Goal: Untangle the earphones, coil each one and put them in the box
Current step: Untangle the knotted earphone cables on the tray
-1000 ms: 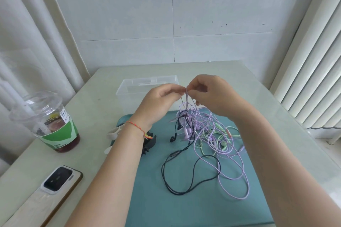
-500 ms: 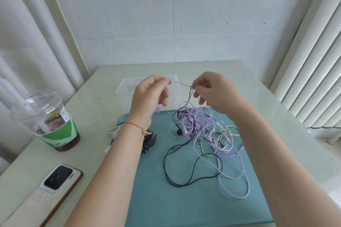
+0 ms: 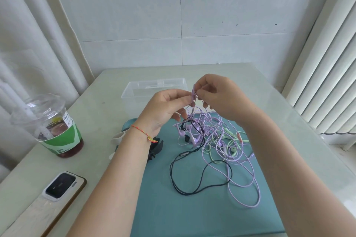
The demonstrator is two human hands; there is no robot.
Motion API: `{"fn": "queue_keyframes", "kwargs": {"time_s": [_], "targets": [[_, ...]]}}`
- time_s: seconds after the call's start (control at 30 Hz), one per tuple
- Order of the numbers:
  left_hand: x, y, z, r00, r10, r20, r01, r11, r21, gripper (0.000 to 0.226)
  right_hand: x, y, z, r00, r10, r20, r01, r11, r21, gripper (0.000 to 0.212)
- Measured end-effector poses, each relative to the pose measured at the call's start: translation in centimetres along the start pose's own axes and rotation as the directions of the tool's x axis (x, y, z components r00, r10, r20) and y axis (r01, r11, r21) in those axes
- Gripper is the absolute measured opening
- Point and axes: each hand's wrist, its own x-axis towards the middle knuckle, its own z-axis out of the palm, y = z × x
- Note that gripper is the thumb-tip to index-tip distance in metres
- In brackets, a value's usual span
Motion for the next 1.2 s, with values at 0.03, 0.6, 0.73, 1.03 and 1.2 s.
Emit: {"fn": "queue_keyframes", "kwargs": {"time_s": [0.03, 0.6, 0.73, 1.03, 1.2], "targets": [[0.0, 0.0, 0.0, 1.000, -0.001, 0.003, 0.001, 1.000, -0.007, 0.009, 0.0, 0.0, 0.0, 1.000, -0.003, 0.002, 0.003, 1.000, -0.003, 0.015], [0.0, 0.0, 0.1, 0.995, -0.030, -0.092, 0.029, 1.000, -0.012, 0.005, -0.2, 0.2, 0.3, 0.999, -0.023, 0.049, 0.025, 0.999, -0.035, 0.023], [0.0, -0.2, 0.3, 0.987, -0.040, -0.153, 0.050, 0.997, 0.067, 0.003, -0.1, 0.5, 0.3, 1.000, -0.017, 0.023, 0.021, 0.983, -0.181, 0.012], [0.8, -1.8, -0.5, 0.927, -0.067, -0.369, 0.182, 0.941, 0.286, 0.008, 0.5, 0.3, 0.1, 0.937, -0.017, -0.348, 0.029, 0.999, 0.028, 0.009], [1.0, -2.9, -2.0, 0.878, -0.088, -0.470, 0.316, 0.844, 0.433, 0.013, 0.8, 0.4, -1.5, 0.829, 0.226, -0.511, 0.029, 0.896, 0.444, 0.016]]}}
